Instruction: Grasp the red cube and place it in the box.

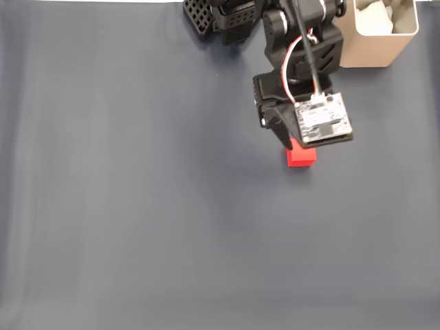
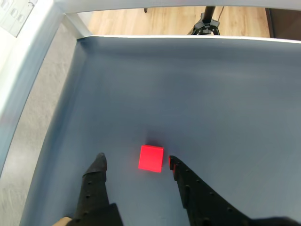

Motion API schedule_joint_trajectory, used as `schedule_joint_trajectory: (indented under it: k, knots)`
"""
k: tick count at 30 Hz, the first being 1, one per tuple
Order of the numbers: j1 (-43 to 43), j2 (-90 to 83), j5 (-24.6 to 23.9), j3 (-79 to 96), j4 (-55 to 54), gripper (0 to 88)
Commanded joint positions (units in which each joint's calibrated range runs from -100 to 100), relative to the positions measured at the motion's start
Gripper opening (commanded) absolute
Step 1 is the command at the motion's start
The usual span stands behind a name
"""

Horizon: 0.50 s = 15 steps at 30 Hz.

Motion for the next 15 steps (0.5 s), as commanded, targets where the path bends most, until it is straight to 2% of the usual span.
schedule_joint_trajectory:
  k: [1, 15]
  knots:
    - [0.94, 0.99, 0.29, 0.67, -2.55, 34.2]
    - [0.87, 5.05, -0.15, 6.68, -9.44, 34.9]
